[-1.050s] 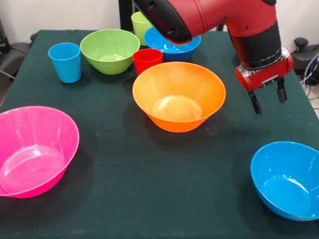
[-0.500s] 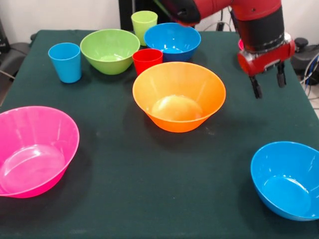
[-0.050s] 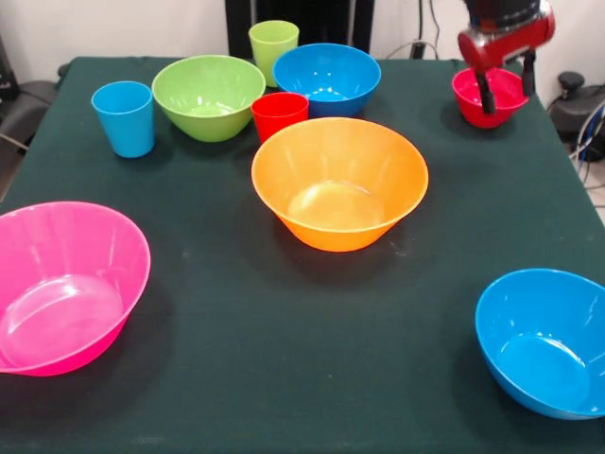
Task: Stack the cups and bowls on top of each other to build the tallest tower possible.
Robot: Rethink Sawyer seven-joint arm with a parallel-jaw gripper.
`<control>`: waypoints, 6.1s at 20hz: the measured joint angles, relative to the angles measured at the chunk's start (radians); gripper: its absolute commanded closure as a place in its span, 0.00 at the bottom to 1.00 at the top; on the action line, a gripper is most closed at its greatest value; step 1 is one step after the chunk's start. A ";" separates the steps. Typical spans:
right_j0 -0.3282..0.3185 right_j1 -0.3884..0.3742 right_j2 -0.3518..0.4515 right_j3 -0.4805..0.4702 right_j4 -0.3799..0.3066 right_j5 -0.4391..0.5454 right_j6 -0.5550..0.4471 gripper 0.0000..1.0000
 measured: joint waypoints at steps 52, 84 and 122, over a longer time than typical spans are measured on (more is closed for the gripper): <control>-0.048 0.370 0.038 -0.794 -0.048 0.377 -0.181 0.00; -0.126 0.392 0.090 -0.731 -0.061 0.376 -0.256 0.00; -0.086 0.219 0.090 -0.512 0.013 0.281 -0.256 0.00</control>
